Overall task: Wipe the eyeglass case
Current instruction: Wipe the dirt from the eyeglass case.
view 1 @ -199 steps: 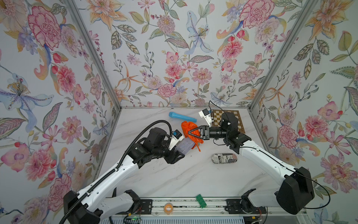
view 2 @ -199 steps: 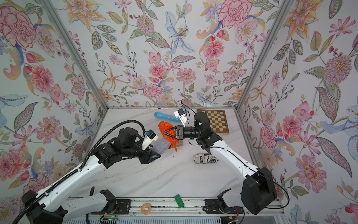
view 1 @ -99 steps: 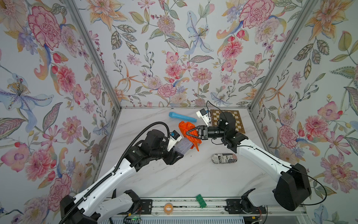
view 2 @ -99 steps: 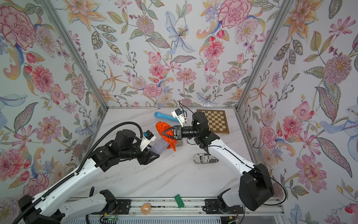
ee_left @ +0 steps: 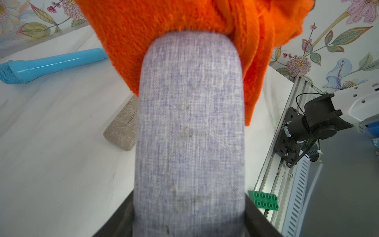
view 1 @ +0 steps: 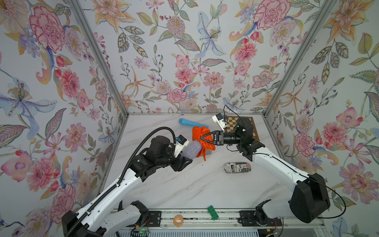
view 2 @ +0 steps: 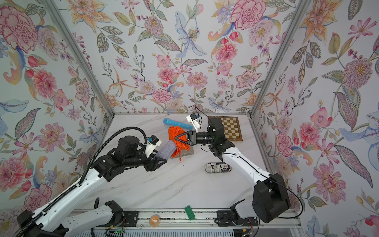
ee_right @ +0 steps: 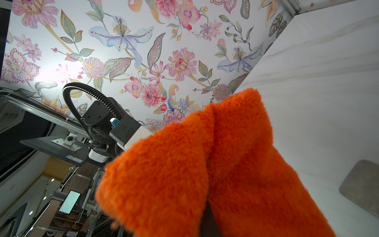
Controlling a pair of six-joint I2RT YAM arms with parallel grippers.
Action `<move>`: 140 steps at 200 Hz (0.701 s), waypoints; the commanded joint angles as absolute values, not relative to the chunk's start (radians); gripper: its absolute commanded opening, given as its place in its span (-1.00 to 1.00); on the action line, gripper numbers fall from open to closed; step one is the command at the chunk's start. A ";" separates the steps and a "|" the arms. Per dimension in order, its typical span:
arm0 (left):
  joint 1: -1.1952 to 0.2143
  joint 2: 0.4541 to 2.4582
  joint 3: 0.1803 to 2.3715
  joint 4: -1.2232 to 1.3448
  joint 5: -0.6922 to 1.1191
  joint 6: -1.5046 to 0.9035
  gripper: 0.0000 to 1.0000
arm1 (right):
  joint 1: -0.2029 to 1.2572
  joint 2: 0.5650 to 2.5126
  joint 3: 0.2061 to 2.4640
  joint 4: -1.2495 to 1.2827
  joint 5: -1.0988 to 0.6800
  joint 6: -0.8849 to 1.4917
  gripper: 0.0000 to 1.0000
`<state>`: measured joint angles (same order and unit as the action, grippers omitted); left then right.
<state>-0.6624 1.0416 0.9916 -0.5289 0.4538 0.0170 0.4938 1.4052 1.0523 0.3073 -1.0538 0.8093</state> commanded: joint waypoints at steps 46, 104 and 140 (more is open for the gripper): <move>-0.716 1.047 1.022 -0.412 0.388 0.046 -0.21 | 0.513 1.456 1.053 0.362 -1.133 0.849 -1.00; -0.557 1.011 1.015 -0.405 0.394 0.041 -0.19 | 0.508 1.447 0.998 0.485 -1.186 0.987 -1.00; -0.671 1.033 1.028 -0.420 0.384 0.070 -0.19 | 0.512 1.442 0.994 0.492 -1.166 0.968 -1.00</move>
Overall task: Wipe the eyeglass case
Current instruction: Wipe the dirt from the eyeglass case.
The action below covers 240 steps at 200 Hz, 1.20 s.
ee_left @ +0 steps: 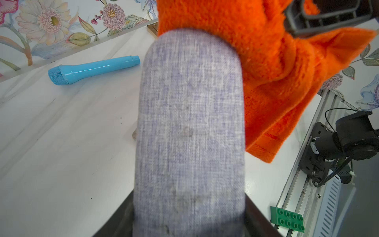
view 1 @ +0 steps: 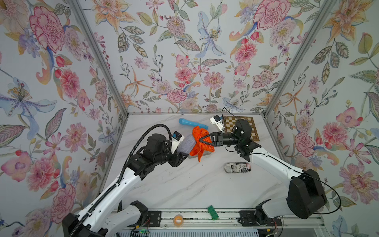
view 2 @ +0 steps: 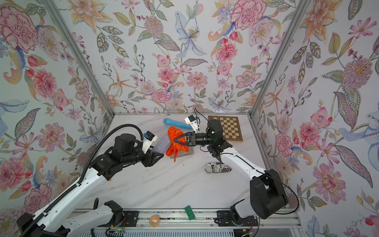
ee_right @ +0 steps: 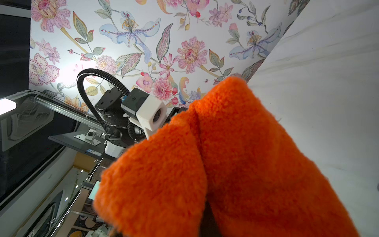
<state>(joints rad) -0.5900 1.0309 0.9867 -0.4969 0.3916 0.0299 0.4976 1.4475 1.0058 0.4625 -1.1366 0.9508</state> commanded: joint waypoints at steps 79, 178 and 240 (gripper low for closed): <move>-0.765 0.989 1.000 -0.430 0.334 0.126 -0.20 | 0.503 1.520 1.014 0.494 -1.234 0.919 -1.00; -0.777 0.973 1.016 -0.534 0.375 0.262 -0.19 | 0.487 1.524 1.034 0.284 -1.229 0.715 -1.00; -0.772 0.949 0.988 -0.551 0.392 0.268 -0.20 | 0.475 1.505 1.044 0.203 -1.212 0.651 -1.00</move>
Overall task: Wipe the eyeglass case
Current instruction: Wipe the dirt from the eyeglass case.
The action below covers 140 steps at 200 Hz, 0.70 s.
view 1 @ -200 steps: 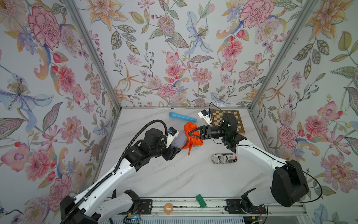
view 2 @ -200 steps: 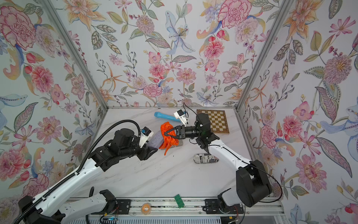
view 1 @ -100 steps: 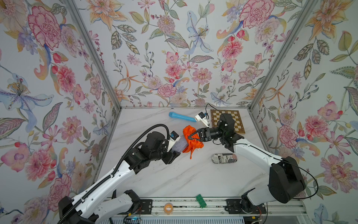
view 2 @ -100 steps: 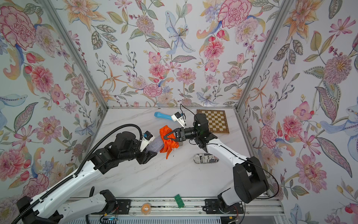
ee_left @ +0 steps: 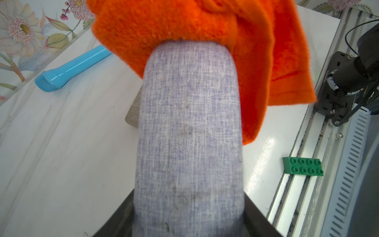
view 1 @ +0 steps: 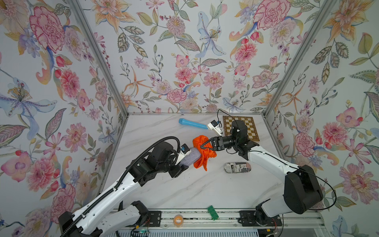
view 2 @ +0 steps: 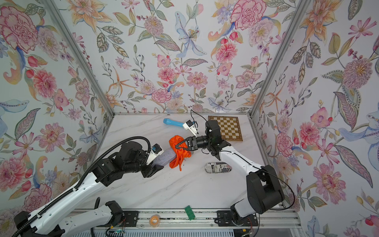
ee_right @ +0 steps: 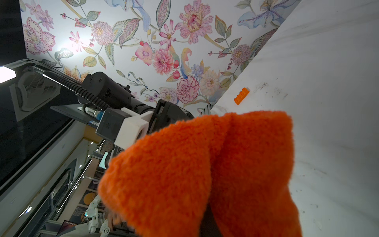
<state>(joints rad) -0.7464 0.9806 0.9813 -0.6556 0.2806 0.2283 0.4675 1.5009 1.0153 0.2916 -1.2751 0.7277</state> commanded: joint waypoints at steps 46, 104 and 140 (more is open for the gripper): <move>-0.768 0.991 1.004 -0.523 0.313 0.263 -0.20 | 0.542 1.509 1.035 0.239 -1.222 0.688 -1.00; -0.700 1.043 1.025 -0.608 0.422 0.234 -0.16 | 0.537 1.429 1.053 -0.006 -1.189 0.524 -1.00; -0.666 1.060 1.038 -0.599 0.419 0.232 -0.19 | 0.527 1.395 1.043 -0.047 -1.172 0.504 -1.00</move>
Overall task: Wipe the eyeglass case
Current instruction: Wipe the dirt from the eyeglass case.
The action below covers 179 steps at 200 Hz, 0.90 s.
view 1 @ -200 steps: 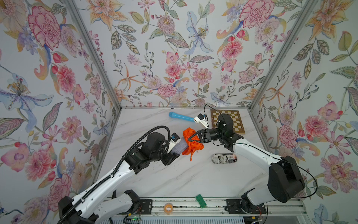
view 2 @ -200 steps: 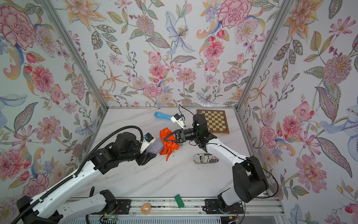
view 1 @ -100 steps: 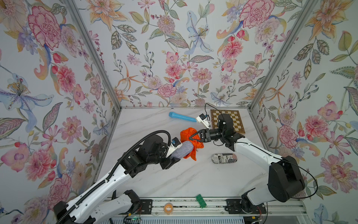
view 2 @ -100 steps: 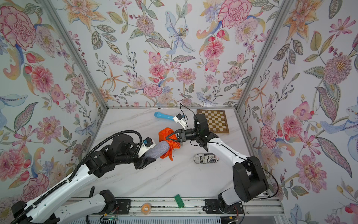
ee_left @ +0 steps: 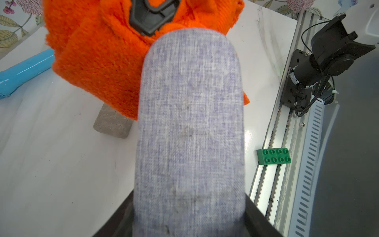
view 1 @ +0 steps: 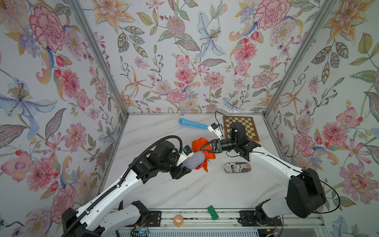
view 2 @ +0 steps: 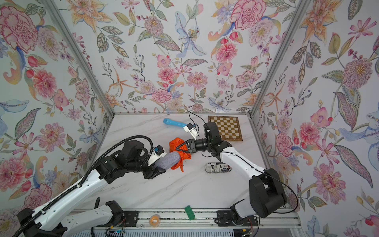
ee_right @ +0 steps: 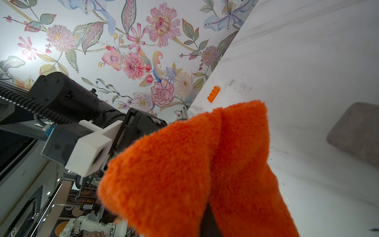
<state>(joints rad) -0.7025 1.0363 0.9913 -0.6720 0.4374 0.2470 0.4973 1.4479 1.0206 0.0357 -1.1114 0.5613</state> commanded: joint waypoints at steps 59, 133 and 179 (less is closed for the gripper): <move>-0.628 1.045 1.055 -0.650 0.392 0.260 -0.21 | 0.491 1.338 1.028 -0.116 -1.135 0.454 -1.00; -0.704 1.034 1.023 -0.602 0.473 0.266 -0.17 | 0.509 1.383 1.078 -0.110 -1.128 0.444 -1.00; -0.770 1.101 1.030 -0.650 0.491 0.279 -0.20 | 0.538 1.437 1.125 -0.101 -1.141 0.438 -1.00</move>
<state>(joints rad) -0.6960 1.0710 1.0153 -0.6952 0.4030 0.2424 0.4885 1.4086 1.0664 -0.1303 -1.1007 0.4622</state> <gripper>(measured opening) 0.626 0.089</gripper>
